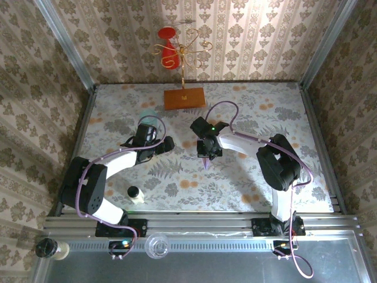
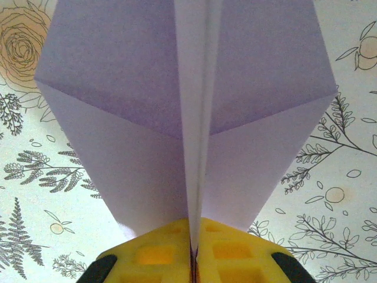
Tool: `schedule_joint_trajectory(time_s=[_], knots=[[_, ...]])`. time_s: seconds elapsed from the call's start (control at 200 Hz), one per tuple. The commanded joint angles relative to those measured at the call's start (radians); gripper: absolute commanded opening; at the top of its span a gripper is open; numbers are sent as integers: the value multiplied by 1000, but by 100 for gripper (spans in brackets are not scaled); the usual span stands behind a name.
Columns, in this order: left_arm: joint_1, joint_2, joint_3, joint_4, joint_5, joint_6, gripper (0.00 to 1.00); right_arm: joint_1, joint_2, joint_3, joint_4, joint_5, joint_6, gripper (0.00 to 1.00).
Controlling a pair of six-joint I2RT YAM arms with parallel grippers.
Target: Fold a paper plane with a square sheet of paper (pick it up from the middle)
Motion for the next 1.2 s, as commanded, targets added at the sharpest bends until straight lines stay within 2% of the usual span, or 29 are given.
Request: schedule_joint_trajectory(time_s=[0.0,0.725,0.83,0.965,1.195], knots=[[6,-1,13,0,19,14,100,-6,35,-8,-6,-25,-15,12],[6,20,17,9,43,13,100,-10,127,16,-47,-34,-44,24],[6,17,18,6,42,14,100,-11,147,29,-59,-7,-63,22],[9,3,21,-8,32,23,100,-33,133,56,-70,32,-89,15],[27,-24,26,-34,19,37,100,-135,88,119,-60,45,-143,11]])
